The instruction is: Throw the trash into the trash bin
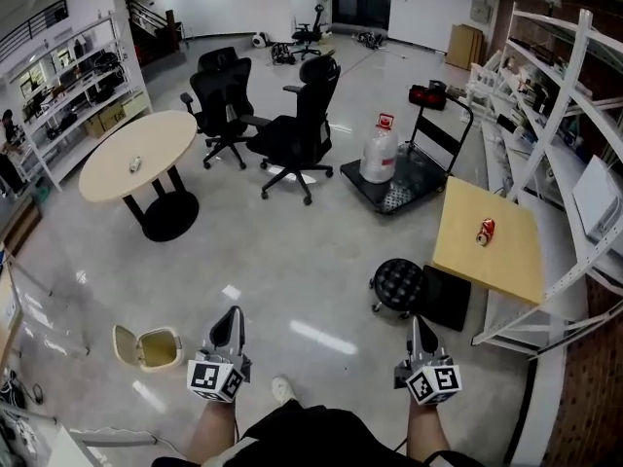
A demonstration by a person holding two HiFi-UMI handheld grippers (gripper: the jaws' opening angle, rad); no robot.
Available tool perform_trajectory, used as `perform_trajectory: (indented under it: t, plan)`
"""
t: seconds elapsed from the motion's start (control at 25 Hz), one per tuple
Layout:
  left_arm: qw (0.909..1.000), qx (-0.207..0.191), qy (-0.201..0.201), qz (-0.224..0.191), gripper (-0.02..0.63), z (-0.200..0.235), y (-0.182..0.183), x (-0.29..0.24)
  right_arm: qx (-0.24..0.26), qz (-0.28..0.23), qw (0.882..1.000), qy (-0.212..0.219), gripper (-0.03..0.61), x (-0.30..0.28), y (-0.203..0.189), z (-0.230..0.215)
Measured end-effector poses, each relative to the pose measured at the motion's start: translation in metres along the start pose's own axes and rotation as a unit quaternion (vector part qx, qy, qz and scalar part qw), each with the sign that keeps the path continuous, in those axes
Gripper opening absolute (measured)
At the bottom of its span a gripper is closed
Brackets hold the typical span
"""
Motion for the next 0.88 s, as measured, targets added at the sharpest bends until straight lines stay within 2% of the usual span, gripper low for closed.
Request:
perform_trajectory:
  t: [0.28, 0.48, 0.64, 0.88]
  plan:
    - [0.9983, -0.007, 0.057, 0.006, 0.005, 0.086, 0.006, -0.019, 0.002, 0.004, 0.999, 0.052, 0.005, -0.106, -0.008, 0.047]
    - [0.9958, -0.014, 0.091, -0.007, 0.005, 0.144, 0.016, -0.022, -0.002, 0.012, 0.997, 0.077, 0.005, -0.177, -0.021, 0.079]
    - [0.9915, -0.025, 0.127, 0.009, 0.003, 0.192, 0.024, -0.029, -0.011, 0.015, 0.994, 0.105, 0.005, -0.229, -0.028, 0.120]
    - [0.9882, -0.019, 0.152, -0.005, 0.003, 0.237, 0.014, -0.033, -0.007, 0.056, 0.985, 0.160, 0.005, -0.303, -0.066, 0.159]
Point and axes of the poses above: the fingertips, and each gripper's own axes: x backward along the fingers, z to its left, y out of its top, the point moved 6 cm from there along x, backward along the fingers, and after that the axes turned 4 degrees about x, right-handed, at the moved point
